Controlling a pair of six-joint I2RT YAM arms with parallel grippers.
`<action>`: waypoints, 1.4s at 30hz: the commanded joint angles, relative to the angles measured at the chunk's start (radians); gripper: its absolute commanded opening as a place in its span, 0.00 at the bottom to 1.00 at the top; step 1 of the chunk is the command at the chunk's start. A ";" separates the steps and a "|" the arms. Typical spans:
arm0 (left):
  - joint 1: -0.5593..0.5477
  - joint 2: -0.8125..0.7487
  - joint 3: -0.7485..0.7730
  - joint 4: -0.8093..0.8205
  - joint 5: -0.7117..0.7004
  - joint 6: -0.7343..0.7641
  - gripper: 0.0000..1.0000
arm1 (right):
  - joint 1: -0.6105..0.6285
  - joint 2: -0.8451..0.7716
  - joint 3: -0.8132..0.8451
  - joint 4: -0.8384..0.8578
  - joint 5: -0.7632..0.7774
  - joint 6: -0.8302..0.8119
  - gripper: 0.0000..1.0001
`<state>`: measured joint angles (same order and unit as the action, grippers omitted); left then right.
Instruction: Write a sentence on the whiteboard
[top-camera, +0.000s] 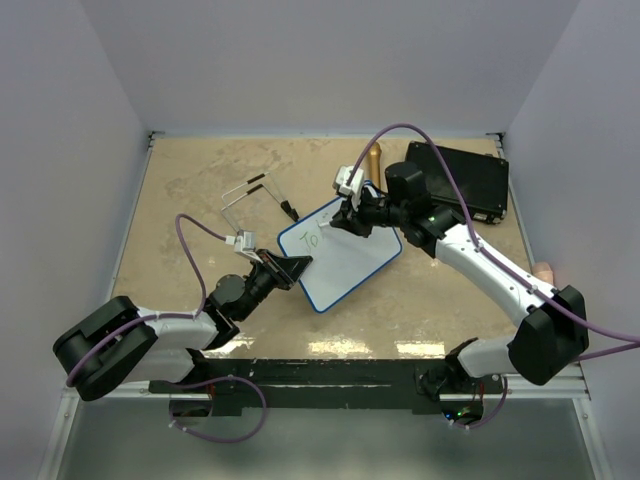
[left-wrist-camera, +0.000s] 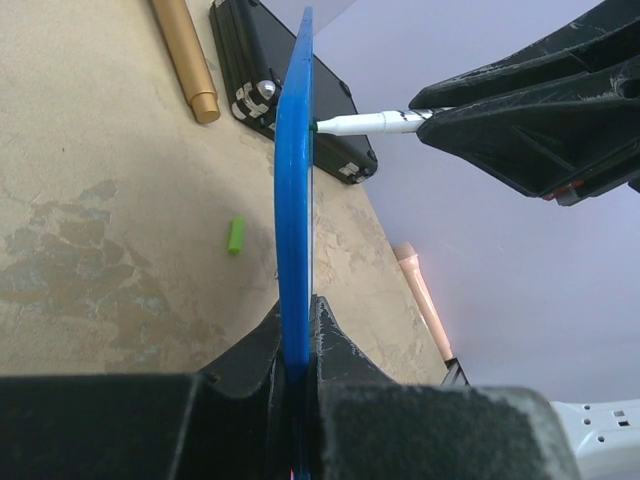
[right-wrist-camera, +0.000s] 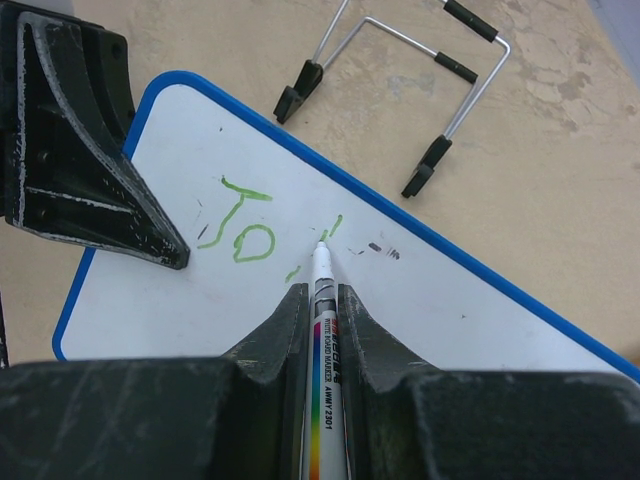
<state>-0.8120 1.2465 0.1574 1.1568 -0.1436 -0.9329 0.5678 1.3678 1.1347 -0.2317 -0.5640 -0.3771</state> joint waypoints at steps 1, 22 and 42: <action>0.004 -0.013 0.041 0.643 -0.011 -0.026 0.00 | 0.003 -0.032 -0.006 -0.046 -0.005 -0.039 0.00; 0.004 -0.009 0.031 0.653 -0.007 -0.024 0.00 | 0.006 -0.058 -0.007 -0.008 -0.017 -0.002 0.00; 0.004 0.004 0.033 0.672 -0.004 -0.029 0.00 | 0.006 -0.010 -0.003 0.019 -0.063 0.026 0.00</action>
<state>-0.8082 1.2606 0.1574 1.1572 -0.1448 -0.9340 0.5694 1.3552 1.0943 -0.2531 -0.5812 -0.3626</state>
